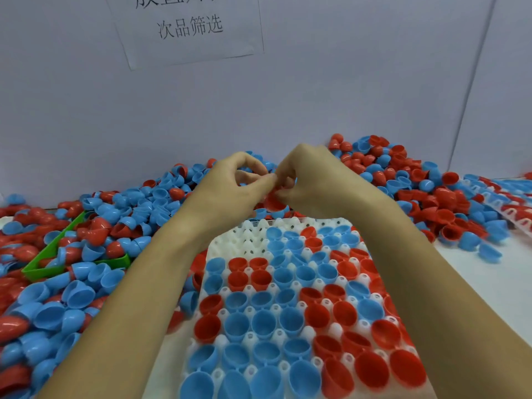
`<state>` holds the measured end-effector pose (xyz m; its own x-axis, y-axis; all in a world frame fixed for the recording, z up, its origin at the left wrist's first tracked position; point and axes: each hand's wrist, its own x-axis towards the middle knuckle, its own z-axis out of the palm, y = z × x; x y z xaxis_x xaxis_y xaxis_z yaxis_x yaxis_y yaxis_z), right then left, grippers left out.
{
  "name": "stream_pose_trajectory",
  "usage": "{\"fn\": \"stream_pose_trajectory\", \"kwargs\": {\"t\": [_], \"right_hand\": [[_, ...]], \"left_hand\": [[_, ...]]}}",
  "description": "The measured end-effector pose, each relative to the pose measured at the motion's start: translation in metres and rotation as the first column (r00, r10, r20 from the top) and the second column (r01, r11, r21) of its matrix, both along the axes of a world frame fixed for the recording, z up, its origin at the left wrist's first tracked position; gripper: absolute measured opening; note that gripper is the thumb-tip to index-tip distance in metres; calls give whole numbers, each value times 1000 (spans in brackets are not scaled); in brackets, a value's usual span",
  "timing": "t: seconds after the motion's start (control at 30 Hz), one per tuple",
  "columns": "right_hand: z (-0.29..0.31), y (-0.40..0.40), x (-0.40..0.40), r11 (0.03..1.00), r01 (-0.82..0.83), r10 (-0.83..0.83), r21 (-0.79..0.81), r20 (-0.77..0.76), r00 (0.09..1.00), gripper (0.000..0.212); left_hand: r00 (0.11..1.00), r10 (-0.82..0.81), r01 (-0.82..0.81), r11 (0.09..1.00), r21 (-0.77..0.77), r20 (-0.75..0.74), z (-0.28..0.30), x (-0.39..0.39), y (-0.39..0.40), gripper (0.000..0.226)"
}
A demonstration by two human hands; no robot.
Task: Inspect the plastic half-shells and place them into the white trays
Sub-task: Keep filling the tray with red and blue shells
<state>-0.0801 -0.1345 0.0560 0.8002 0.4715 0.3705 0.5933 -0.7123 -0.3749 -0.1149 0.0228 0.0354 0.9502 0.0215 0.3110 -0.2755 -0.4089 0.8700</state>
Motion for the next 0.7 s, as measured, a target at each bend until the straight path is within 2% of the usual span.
{"fn": "stream_pose_trajectory", "kwargs": {"t": [0.13, 0.33, 0.37, 0.43, 0.6, 0.7], "right_hand": [[-10, 12, 14, 991, 19, -28, -134, -64, 998, 8], [-46, 54, 36, 917, -18, -54, -399, -169, 984, 5], [-55, 58, 36, 906, -28, -63, -423, -200, 978, 11], [-65, 60, 39, 902, -36, -69, -430, -226, 972, 25], [-65, 58, 41, 885, -52, -68, -462, -239, 969, 36], [-58, 53, 38, 901, -65, -59, -428, -268, 962, 20]], "left_hand": [[982, 188, -189, 982, 8, 15, 1, 5, 19, 6], [970, 241, -240, 970, -21, 20, 4, 7, 37, 9], [970, 241, -241, 970, -24, 22, 4, 7, 39, 9], [969, 244, -243, 970, -30, 27, 4, 9, 45, 9], [952, 303, -303, 953, -29, 29, 2, 10, 61, 13], [946, 324, -323, 946, -38, 20, 0, 10, 68, 16]]}}
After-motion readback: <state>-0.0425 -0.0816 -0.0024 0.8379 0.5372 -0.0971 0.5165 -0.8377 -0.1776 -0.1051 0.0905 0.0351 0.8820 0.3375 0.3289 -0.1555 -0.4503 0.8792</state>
